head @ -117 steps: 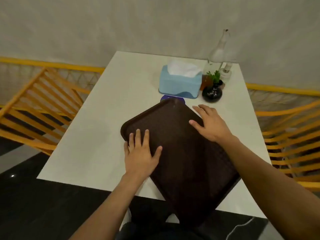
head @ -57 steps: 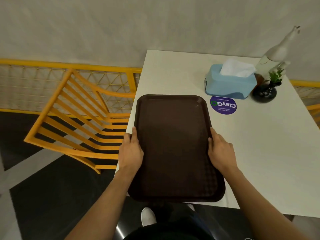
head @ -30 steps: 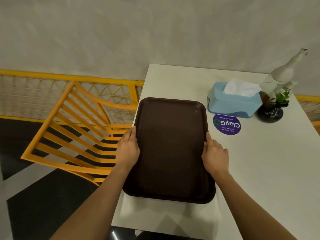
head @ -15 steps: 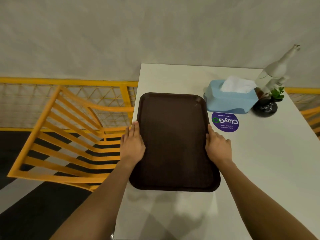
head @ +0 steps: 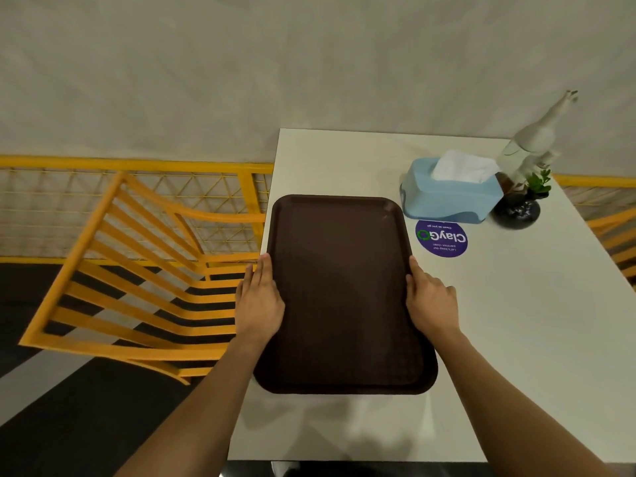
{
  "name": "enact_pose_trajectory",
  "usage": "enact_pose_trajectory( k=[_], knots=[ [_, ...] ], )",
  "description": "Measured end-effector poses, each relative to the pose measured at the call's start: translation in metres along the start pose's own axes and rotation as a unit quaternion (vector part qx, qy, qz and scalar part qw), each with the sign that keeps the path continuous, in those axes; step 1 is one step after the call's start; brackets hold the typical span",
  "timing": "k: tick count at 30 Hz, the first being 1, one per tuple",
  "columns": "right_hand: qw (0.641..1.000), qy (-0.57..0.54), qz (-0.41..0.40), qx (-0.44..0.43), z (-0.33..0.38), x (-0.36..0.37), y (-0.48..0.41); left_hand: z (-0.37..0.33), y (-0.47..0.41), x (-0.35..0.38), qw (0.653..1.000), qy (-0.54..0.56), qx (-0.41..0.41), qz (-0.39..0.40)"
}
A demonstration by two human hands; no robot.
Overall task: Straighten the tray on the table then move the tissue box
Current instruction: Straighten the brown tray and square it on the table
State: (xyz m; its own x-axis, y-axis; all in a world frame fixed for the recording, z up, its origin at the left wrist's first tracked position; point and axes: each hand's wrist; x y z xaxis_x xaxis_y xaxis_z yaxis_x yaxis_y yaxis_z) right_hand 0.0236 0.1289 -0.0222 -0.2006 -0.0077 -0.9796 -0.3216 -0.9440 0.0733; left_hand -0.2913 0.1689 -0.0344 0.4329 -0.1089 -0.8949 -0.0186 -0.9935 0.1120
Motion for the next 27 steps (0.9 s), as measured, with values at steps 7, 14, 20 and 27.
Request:
enact_pose_trajectory(
  k=[7,14,20,27],
  knots=[
    [1.0,-0.009,-0.001,0.004,0.001,0.002,0.008,0.002,0.004,-0.002,1.0,0.009,-0.004,0.006],
    [1.0,0.003,-0.007,0.003,0.002,0.002,0.009,0.0,0.009,-0.007,0.999,0.034,-0.001,0.005],
    [1.0,0.013,-0.002,-0.001,0.004,-0.001,0.011,0.0,0.01,-0.009,0.997,0.071,-0.001,0.011],
    [0.999,-0.014,0.039,-0.005,0.004,-0.013,0.01,0.003,0.001,-0.02,0.989,0.147,-0.004,0.022]
  ],
)
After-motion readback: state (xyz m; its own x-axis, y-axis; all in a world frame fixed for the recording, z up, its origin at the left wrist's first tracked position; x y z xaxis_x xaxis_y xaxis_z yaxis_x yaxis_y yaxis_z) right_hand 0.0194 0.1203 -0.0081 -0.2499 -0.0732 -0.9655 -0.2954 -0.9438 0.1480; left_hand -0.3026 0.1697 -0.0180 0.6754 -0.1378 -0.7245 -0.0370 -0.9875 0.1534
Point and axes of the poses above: each hand's wrist, its own y-axis away from the middle knuckle, its own x-axis out of the palm, z = x × y, and after that the axes turned 4 degrees about z, right-handed
